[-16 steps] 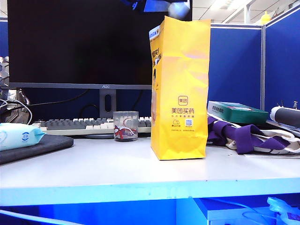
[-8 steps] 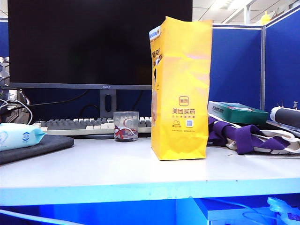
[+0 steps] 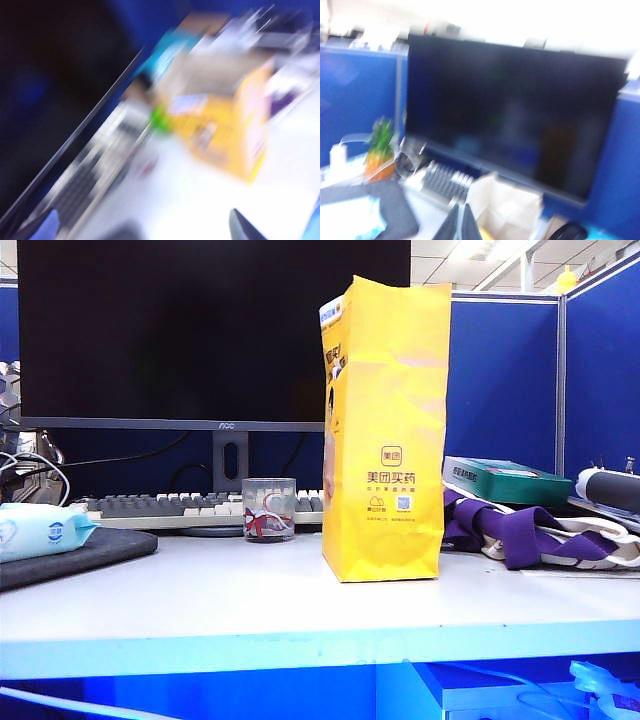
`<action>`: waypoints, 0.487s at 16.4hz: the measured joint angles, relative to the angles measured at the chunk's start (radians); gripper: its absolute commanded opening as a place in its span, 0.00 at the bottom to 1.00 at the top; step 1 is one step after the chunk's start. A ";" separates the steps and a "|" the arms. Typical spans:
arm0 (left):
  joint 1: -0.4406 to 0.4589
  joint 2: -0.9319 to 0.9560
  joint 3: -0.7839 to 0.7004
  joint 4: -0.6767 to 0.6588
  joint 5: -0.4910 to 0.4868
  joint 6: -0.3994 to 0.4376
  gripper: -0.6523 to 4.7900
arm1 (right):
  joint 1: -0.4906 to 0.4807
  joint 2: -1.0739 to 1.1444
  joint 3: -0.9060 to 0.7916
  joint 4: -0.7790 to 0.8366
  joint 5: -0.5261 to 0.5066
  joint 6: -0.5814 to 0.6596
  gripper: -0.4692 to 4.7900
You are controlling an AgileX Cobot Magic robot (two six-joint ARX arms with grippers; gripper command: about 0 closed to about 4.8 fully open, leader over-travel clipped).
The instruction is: Pick up the transparent tape and throw it into the yellow paper bag.
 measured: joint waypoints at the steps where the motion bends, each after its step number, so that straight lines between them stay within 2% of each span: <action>1: 0.000 -0.075 -0.043 -0.029 -0.016 -0.005 1.00 | 0.000 -0.039 0.002 -0.026 0.006 0.000 0.08; 3: -0.001 -0.219 -0.135 0.009 -0.025 -0.039 1.00 | 0.000 -0.090 0.001 -0.103 0.026 -0.003 0.08; 4: -0.001 -0.386 -0.285 0.051 -0.095 -0.077 1.00 | 0.000 -0.124 0.000 -0.148 0.044 -0.004 0.08; 8: -0.002 -0.715 -0.645 0.134 -0.231 -0.184 1.00 | 0.000 -0.207 -0.050 -0.179 0.045 -0.004 0.08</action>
